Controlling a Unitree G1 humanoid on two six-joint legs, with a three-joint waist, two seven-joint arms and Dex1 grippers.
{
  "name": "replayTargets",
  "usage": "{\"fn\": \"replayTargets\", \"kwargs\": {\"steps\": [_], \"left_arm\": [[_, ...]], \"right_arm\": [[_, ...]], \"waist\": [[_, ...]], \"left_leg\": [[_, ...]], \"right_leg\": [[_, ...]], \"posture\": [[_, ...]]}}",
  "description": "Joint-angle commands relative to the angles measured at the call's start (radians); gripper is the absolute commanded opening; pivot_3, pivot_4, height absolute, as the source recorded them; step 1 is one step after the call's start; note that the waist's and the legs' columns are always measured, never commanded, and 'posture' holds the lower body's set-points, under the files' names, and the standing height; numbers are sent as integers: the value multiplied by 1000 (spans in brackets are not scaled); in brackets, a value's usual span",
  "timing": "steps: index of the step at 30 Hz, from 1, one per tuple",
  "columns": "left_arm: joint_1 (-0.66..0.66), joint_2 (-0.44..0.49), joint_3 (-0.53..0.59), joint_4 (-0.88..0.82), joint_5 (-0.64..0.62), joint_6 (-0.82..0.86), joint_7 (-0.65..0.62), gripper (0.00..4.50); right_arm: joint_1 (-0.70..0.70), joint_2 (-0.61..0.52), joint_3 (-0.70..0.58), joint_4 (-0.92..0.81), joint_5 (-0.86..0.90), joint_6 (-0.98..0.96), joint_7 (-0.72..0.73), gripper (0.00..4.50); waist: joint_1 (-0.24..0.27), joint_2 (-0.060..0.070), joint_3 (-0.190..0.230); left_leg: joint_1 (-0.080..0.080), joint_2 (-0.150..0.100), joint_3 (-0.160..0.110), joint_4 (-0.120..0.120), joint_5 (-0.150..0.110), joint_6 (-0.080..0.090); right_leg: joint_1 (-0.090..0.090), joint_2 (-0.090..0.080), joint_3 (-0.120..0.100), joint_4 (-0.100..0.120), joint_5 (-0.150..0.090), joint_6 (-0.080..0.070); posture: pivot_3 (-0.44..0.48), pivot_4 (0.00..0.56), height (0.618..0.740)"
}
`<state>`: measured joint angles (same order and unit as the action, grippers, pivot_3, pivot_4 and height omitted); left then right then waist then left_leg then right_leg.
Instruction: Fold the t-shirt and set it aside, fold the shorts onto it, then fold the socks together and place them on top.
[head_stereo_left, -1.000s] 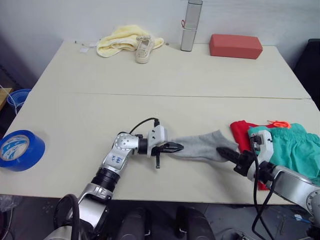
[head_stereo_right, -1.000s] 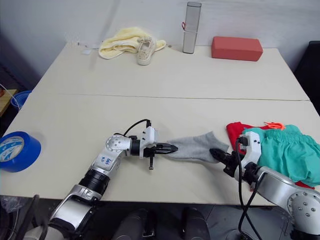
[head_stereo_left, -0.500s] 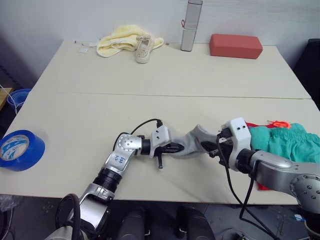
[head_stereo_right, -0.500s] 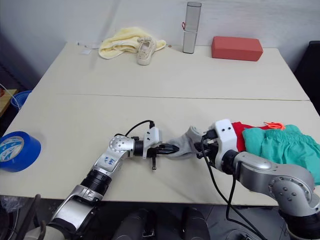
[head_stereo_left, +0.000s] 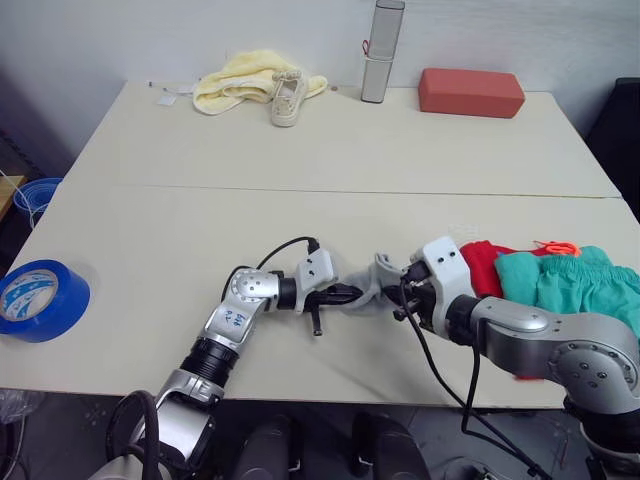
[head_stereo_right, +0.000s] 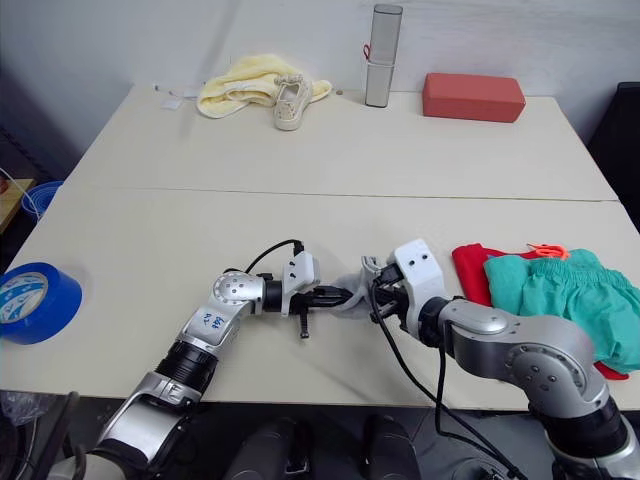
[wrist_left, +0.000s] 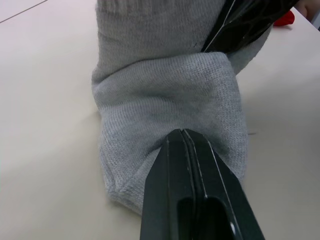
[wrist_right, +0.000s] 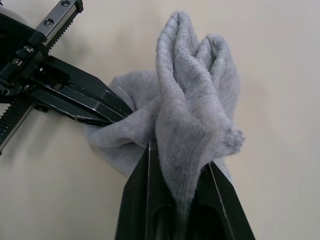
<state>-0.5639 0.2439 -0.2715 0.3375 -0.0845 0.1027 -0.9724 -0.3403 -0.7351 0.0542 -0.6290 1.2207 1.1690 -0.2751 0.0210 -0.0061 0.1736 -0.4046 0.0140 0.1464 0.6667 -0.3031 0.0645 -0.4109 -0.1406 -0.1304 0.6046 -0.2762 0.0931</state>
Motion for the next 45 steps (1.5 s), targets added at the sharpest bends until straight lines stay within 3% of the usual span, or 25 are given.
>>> {"fn": "replayTargets", "kwargs": {"steps": [1, 5, 11, 17, 23, 30, 39, 45], "left_arm": [[18, 37, 4, 10, 20, 34, 14, 0], [13, 75, 1, 3, 33, 46, 12, 0], [-2, 87, -4, -6, 22, 45, 3, 0], [-4, 66, -25, 5, 29, 36, 2, 0], [-4, 34, -31, 12, 29, 36, 18, 0], [0, 34, -34, 2, 26, 36, 7, 0], [-6, 38, -42, 6, 30, 44, -4, 0], [-8, 48, -42, 8, 33, 47, -9, 0]], "right_arm": [[-38, -19, -26, -39, -24, 27, 16, 36], [-56, -26, -39, -34, -28, 59, 31, 36], [54, -80, -182, 15, -54, 61, 88, 36], [132, -45, -273, 53, -77, 46, 122, 36], [111, -78, -249, 20, -168, 58, 160, 36], [18, -88, -143, -62, -272, 98, 175, 36], [-118, -127, 173, -182, -500, 135, 225, 36], [-166, -75, 285, -194, -606, 134, 257, 36]], "waist": [[-1, 0, 0], [-8, 0, 0], [1, 0, 0], [3, 0, 0], [6, 0, 0], [3, 0, 0], [2, 0, 0], [1, 0, 0]], "left_leg": [[0, 0, 0, 0, 0, 0], [0, 0, 0, 0, 0, 0], [0, 0, 0, 0, 0, 0], [0, 0, 0, 0, 0, 0], [0, -1, 0, 0, 0, 1], [0, -1, 0, -1, 0, 0], [-1, -1, 0, -1, 0, 0], [-1, -1, 0, -1, 0, 0]], "right_leg": [[0, 0, 0, 0, 0, 0], [0, 0, 0, 0, 0, 0], [0, 0, 0, 0, 0, 0], [0, 0, 0, 0, 0, 0], [0, -1, 0, -1, 0, 0], [0, -1, 0, -1, 0, 0], [0, -1, -1, -2, 0, 0], [0, -1, -1, -2, 0, 0]], "posture": [[0, 150, 740], [0, 150, 740], [0, 150, 740], [0, 150, 740], [0, 150, 740], [0, 150, 740], [0, 150, 740], [0, 150, 740]]}}
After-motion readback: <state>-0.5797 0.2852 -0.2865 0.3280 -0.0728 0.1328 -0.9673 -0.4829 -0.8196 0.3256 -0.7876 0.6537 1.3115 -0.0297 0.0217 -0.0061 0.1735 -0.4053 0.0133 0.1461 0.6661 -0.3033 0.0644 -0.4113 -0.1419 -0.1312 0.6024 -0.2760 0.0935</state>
